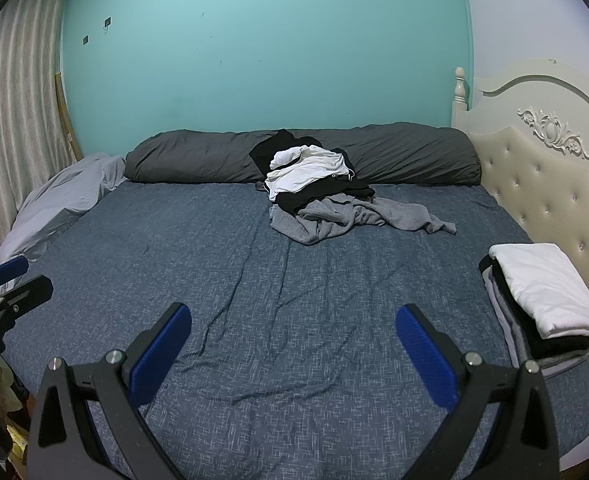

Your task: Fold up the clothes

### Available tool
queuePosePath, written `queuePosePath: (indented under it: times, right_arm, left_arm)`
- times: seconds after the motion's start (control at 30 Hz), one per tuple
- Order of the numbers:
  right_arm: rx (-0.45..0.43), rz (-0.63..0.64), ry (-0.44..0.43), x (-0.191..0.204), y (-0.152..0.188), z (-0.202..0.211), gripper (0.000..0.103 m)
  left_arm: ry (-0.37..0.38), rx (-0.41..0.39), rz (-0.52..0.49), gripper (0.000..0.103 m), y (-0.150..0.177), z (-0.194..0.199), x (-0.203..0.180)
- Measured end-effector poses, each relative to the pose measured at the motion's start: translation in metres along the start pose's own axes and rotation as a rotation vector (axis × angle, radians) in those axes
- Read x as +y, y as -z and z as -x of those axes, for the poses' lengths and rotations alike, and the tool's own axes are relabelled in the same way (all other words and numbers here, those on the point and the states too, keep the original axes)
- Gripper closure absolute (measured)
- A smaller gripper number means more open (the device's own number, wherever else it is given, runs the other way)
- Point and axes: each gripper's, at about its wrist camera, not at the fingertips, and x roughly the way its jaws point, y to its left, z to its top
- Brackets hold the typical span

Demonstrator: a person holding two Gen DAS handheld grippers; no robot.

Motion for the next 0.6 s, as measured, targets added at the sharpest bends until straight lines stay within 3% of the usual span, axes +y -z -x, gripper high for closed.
queuePosePath:
  times: [0.6]
  right_arm:
    - [0.003,-0.003,0.001,0.0002,-0.0018,-0.0015,0.0]
  left_arm:
    - [-0.001,-0.002,-0.003,0.0,-0.0009,-0.0005,-0.0012]
